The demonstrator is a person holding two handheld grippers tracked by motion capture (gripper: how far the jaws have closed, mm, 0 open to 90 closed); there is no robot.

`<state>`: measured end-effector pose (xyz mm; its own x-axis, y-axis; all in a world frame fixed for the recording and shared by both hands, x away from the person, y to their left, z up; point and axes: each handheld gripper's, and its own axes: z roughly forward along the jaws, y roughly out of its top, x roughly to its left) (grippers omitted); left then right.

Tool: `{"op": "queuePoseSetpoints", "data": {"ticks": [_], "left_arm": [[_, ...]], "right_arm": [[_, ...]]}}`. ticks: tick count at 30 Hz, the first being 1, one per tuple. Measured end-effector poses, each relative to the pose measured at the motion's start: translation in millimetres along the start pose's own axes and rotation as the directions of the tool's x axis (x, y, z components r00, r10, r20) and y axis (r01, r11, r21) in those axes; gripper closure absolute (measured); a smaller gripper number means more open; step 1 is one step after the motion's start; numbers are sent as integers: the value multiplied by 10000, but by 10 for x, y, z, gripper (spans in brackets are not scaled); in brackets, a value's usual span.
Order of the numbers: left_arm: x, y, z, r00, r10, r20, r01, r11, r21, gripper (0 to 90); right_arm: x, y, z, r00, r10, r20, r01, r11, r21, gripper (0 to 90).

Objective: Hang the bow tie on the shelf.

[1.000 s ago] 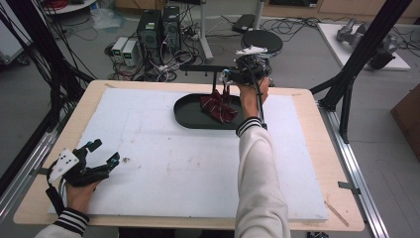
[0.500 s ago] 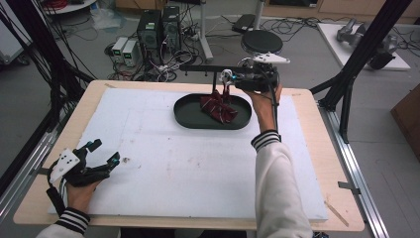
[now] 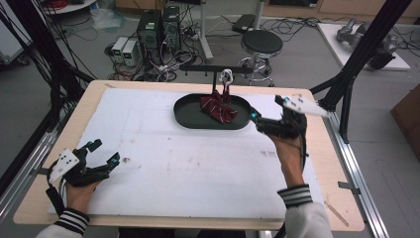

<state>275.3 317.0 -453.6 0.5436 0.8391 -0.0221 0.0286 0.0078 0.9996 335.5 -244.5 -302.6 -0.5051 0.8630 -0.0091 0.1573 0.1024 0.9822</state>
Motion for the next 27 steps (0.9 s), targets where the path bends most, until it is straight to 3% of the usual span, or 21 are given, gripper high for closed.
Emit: {"op": "queuePoseSetpoints", "data": {"ticks": [1, 3, 7, 9, 11, 13, 15, 17, 18, 20, 22, 27], "left_arm": [[-1, -1, 0, 10000, -10, 15, 11, 10000, -3, 148], [-3, -1, -1, 10000, -7, 31, 7, 10000, -12, 148], [-5, -1, 0, 10000, 37, 45, -37, 10000, -27, 148], [-6, -1, -1, 10000, 49, 41, -49, 10000, -30, 148], [-7, -2, -3, 10000, 84, 27, -84, 10000, -37, 148], [-10, -2, -3, 10000, 90, 28, -90, 9999, -45, 148], [-13, -3, -3, 10000, 83, 16, -83, 9999, -68, 148], [-12, -2, -4, 9999, 120, 25, -120, 9999, -61, 148], [-13, -2, -4, 9999, 126, 18, -126, 9999, -52, 148], [-13, -2, -4, 9999, 127, 21, -127, 9999, -53, 148], [-14, -2, -5, 9999, 127, 28, -127, 9999, -58, 148], [-12, -1, -2, 9999, 155, 38, -155, 9999, -14, 148]], "right_arm": [[74, -195, -215, 9999, -104, 26, 105, 9994, -343, 86], [97, -264, -278, 9999, -129, 28, 130, 9992, -374, 86], [207, -698, -539, 9998, 59, 210, -46, 9980, -631, 86], [237, -912, -586, 9986, -173, 493, 207, 9973, -704, 86], [252, -1088, -585, 9978, -123, 649, 172, 9969, -762, 86], [265, -1167, -514, 9968, 159, 781, -184, 9993, 313, 85], [308, -1197, -457, 9936, -150, 1123, 86, 9983, 570, 86], [343, -1280, -433, 9919, -178, 1256, 157, 9997, 177, 86], [356, -1413, -381, 9939, 151, 1089, -165, 9998, 116, 86], [353, -1452, -367, 9944, 231, 1027, -253, 9995, 197, 85], [349, -1523, -356, 9951, 189, 975, -212, 9995, 221, 85], [358, -1570, -386, 9954, -29, 955, 57, 9995, -299, 85]]}}
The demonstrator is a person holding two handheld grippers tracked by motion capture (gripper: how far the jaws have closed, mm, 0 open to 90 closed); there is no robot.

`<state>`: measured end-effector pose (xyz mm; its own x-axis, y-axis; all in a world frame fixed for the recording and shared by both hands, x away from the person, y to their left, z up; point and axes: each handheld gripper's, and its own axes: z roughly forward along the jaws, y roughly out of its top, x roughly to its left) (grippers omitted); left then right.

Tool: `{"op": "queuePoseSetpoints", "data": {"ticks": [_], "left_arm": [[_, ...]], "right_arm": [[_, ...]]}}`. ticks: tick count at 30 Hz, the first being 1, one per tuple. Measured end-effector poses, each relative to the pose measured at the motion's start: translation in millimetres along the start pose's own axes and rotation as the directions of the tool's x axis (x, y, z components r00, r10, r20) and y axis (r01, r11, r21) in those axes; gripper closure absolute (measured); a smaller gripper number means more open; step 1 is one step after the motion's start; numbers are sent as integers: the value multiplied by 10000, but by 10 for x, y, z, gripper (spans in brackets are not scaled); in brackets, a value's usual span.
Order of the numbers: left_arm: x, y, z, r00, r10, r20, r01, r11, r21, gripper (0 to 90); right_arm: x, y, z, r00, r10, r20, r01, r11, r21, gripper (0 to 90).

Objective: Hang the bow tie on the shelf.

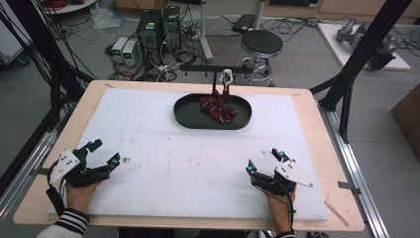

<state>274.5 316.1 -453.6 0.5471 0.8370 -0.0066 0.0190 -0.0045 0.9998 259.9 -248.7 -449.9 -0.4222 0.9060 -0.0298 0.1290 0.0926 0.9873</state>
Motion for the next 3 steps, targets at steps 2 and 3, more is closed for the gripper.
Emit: {"op": "queuePoseSetpoints", "data": {"ticks": [2, 3], "left_arm": [[-2, 0, 2, 10000, 18, -18, -18, 10000, -1, 148], [-3, 0, 4, 10000, 1, -31, -1, 10000, -2, 148]], "right_arm": [[5, -6, -10, 10000, -62, -18, 62, 9999, -104, 85], [9, -8, -15, 10000, -69, -16, 69, 9999, -153, 85]]}}
